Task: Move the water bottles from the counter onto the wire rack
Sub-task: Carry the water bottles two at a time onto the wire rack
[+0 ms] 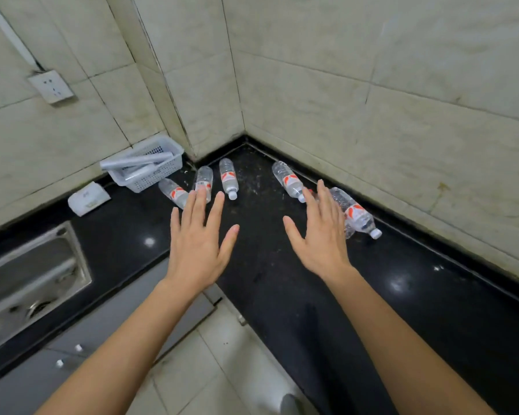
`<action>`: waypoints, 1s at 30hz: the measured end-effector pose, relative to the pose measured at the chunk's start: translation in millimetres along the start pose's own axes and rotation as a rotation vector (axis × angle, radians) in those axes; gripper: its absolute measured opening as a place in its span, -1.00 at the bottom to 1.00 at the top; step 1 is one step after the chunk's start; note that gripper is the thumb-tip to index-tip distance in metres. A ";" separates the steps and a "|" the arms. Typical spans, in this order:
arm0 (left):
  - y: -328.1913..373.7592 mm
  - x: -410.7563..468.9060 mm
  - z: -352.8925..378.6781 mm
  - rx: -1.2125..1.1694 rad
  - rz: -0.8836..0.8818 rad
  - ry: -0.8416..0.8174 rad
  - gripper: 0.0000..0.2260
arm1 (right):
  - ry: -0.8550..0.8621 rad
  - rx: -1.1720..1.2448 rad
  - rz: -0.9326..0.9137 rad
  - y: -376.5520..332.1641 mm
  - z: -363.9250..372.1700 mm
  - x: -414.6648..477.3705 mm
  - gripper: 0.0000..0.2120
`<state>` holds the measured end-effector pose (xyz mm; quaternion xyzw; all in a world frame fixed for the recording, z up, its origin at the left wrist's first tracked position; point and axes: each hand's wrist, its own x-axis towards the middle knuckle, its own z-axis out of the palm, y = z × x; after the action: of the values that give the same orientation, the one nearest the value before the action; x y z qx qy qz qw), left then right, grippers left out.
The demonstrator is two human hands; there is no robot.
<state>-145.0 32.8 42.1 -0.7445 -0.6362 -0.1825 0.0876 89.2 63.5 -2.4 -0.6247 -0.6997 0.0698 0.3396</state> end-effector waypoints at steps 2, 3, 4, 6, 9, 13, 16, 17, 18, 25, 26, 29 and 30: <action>-24.6 17.0 8.9 0.016 -0.036 -0.022 -0.39 | -0.027 0.012 -0.020 -8.5 22.4 25.9 -0.36; -37.7 23.2 14.7 0.021 -0.053 -0.036 -0.39 | -0.044 0.020 -0.031 -12.5 35.1 36.8 -0.36; -51.7 29.5 22.2 0.026 -0.067 -0.052 -0.39 | -0.070 0.026 -0.041 -16.0 48.6 47.8 -0.37; -81.6 42.2 40.7 0.036 -0.102 -0.113 -0.38 | -0.151 0.030 -0.042 -22.0 76.6 67.2 -0.37; -129.9 61.2 76.5 0.031 -0.178 -0.231 -0.35 | -0.307 -0.005 -0.029 -31.2 121.5 93.0 -0.36; -197.6 100.5 131.2 0.023 -0.197 -0.364 -0.37 | -0.412 -0.032 0.012 -48.2 183.9 138.8 -0.36; -250.2 141.5 168.8 -0.015 -0.207 -0.469 -0.33 | -0.457 -0.066 0.076 -61.3 230.6 178.8 -0.38; -267.4 156.4 180.3 -0.018 -0.200 -0.498 -0.32 | -0.467 -0.068 0.107 -66.2 246.4 191.3 -0.40; -283.5 171.0 190.9 -0.012 -0.185 -0.529 -0.32 | -0.481 -0.063 0.138 -71.3 262.2 203.2 -0.41; -369.8 252.1 260.2 0.016 0.002 -0.684 -0.23 | -0.710 0.091 0.465 -97.1 370.1 247.0 -0.37; -377.6 258.9 269.7 0.025 0.045 -0.723 -0.20 | -0.709 0.136 0.544 -98.7 382.3 248.3 -0.38; -390.1 272.1 295.7 0.038 0.122 -0.843 -0.16 | -0.701 0.234 0.720 -101.7 411.0 244.4 -0.41; -391.3 272.6 303.4 0.021 0.125 -0.861 -0.17 | -0.720 0.267 0.761 -103.1 417.9 242.4 -0.41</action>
<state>-445.8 460.9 -171.8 -0.7887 -0.5704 0.1567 -0.1671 -228.3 401.7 -172.0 -0.7220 -0.4810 0.4859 0.1057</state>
